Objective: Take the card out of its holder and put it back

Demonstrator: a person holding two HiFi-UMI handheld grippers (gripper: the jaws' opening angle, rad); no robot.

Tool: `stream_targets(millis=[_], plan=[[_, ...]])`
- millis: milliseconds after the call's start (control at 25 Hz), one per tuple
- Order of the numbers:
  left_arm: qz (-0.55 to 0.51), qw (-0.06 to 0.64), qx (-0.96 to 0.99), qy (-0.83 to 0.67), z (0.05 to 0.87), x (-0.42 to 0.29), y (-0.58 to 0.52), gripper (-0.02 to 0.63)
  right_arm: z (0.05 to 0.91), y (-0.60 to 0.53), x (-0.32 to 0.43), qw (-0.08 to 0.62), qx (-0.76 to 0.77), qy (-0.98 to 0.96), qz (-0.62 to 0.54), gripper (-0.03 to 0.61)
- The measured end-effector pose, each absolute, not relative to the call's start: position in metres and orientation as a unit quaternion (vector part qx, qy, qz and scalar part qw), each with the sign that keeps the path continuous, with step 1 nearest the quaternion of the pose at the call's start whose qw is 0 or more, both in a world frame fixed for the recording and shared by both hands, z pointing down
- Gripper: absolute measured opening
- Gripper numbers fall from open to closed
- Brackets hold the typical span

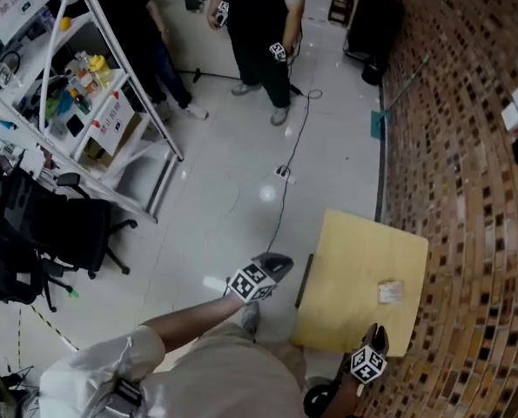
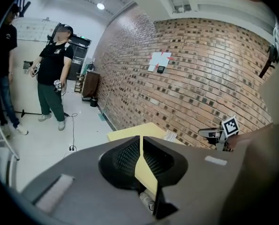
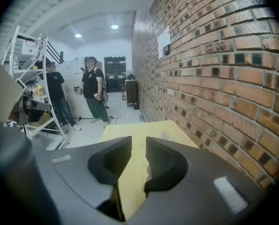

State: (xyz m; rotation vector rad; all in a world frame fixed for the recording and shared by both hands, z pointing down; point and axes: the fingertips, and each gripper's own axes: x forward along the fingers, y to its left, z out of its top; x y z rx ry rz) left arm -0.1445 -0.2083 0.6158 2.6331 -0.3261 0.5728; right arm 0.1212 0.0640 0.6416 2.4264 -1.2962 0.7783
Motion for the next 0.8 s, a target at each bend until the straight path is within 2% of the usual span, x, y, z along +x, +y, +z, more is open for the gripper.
stream_targets(millis=[320,600,800], plan=[[0.195,0.182,0.955,-0.129,0.59,-0.152,-0.205,0.041,0.636,0.025,0.108,0.117,0.828,-0.491,0.246,0.092],[0.193,0.2,0.946,-0.164,0.576,-0.141,-0.174,0.04,0.593,0.049,0.131,0.084,0.83,-0.51,0.212,0.091],[0.192,0.182,0.955,-0.133,0.561,-0.105,-0.121,0.04,0.598,0.098,0.149,0.131,0.832,-0.504,0.193,0.087]])
